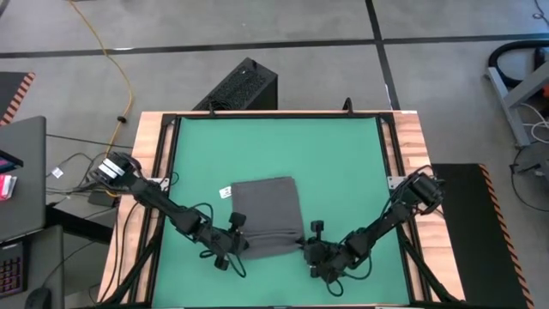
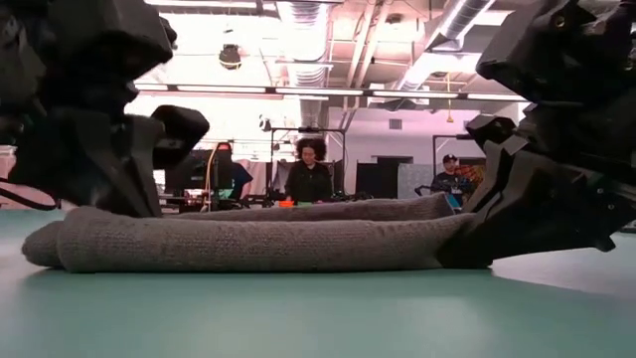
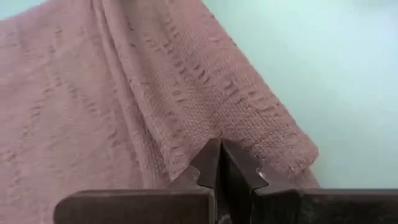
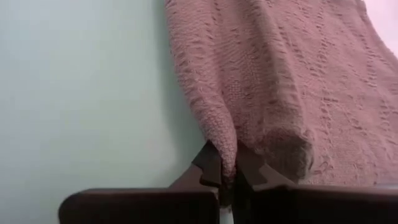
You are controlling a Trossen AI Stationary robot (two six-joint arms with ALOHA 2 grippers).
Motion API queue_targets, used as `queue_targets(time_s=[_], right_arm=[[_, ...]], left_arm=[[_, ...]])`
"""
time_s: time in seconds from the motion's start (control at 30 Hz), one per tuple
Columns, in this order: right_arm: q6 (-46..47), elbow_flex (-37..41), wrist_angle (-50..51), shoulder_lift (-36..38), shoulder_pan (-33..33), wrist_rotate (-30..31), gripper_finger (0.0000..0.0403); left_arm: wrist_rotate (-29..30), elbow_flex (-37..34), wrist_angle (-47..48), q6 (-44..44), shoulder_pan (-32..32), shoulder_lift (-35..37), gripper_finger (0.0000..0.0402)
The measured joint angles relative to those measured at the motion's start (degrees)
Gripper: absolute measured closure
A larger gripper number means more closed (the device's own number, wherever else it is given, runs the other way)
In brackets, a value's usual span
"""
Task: Roll towel
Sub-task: Roll the gray towel
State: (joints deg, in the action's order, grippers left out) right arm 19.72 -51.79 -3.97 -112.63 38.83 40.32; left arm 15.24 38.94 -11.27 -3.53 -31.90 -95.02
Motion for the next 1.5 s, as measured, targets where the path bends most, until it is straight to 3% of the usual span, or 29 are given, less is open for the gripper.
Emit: queue_targets(time_s=[0.1,0.23,0.4,0.5,0.6,0.7,0.8,1.0,1.13,1.23,1.5], right_arm=[[0.1,0.0,-0.1,1.3,0.1,-0.7,0.0381],[0.7,0.0,-0.5,2.4,0.1,-1.6,0.0381],[2.1,0.0,-0.6,2.7,-0.4,-2.8,0.0381],[2.7,0.0,-0.6,2.7,-0.4,-3.0,0.0381],[2.8,0.0,-0.6,2.7,-0.5,-3.0,0.0381],[2.8,0.0,-0.7,2.8,-0.9,-4.0,0.0381],[2.8,-0.1,-1.1,2.8,-1.5,-4.9,0.0381],[3.0,-0.1,-1.0,2.9,-2.3,-7.4,0.0381],[3.4,-0.1,-1.0,2.9,-2.3,-8.0,0.0381],[3.6,-0.1,-1.0,2.8,-2.3,-8.7,0.0381],[3.9,-0.1,-0.9,2.8,-2.3,-8.9,0.0381]], left_arm=[[1.2,0.1,0.2,-0.1,-0.4,2.2,0.0397],[9.4,0.2,0.1,0.3,-2.5,3.5,0.0397],[14.4,0.4,0.7,2.9,-9.1,3.5,0.0397],[27.9,3.1,2.6,3.7,-16.2,3.4,0.0397],[38.6,6.0,2.9,12.9,-22.8,3.5,0.0397],[36.0,6.6,3.4,16.3,-25.4,3.4,0.0391],[32.4,6.7,3.7,12.0,-25.4,3.3,0.0366],[26.0,6.7,8.5,6.5,-22.2,3.3,0.028],[25.6,6.7,15.5,3.5,-20.6,3.0,0.0232],[27.0,6.4,17.8,6.1,-20.1,3.0,0.0228],[25.6,1.5,5.5,12.0,-20.2,3.0,0.0229]])
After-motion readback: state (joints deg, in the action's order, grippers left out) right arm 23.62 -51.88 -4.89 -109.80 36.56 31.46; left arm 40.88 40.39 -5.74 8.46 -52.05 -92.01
